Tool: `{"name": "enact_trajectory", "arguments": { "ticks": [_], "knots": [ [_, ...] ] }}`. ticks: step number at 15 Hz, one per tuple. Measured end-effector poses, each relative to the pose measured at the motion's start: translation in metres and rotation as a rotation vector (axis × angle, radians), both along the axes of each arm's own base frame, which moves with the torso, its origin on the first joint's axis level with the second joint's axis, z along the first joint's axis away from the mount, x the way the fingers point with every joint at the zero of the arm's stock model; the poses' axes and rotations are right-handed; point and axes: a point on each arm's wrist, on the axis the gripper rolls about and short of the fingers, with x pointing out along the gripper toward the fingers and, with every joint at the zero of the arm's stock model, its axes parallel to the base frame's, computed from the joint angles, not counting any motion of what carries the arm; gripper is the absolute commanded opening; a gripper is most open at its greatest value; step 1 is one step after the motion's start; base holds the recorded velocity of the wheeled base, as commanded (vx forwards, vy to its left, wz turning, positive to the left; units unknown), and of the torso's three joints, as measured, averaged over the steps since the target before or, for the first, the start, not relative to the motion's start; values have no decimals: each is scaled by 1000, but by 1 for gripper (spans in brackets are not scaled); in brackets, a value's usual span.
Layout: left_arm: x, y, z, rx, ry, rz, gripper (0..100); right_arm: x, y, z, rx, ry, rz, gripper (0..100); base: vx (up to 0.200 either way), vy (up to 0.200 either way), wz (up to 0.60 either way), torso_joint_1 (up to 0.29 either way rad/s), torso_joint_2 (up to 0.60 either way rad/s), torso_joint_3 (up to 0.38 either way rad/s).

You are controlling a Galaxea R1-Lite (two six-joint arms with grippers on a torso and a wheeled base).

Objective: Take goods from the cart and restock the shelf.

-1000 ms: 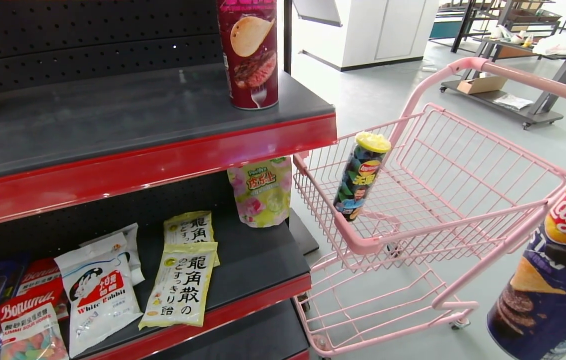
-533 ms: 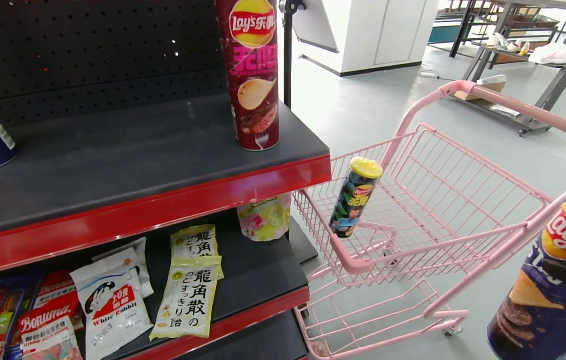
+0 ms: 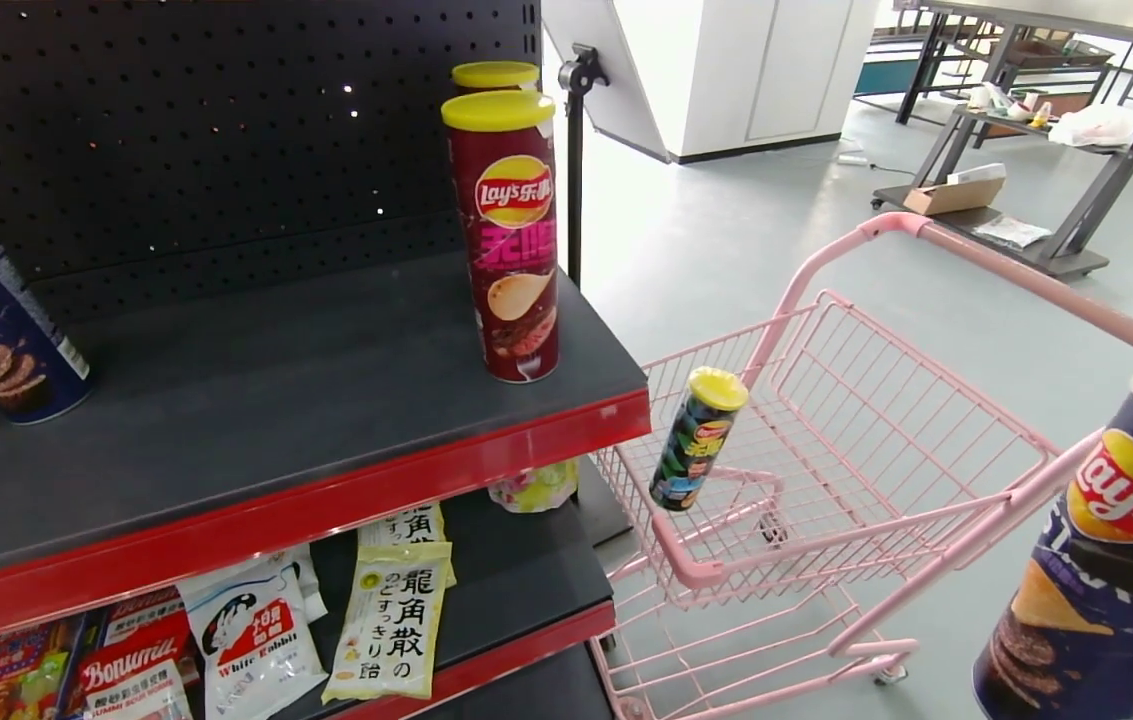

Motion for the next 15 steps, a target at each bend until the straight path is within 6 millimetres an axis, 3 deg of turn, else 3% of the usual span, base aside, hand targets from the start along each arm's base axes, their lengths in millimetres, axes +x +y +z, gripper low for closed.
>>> {"name": "enact_trajectory", "arguments": {
  "ticks": [7, 15],
  "knots": [
    [0, 0, 0, 0, -1, 0, 100, 10, 3, 7, -3, 0, -8, 0, 0, 0, 0, 175, -475, -300],
    [0, 0, 0, -3, 0, 0, 100, 12, 3, 4, -8, 16, -11, 0, 0, 0, 525, 12, -9, -9]
  ]
}}
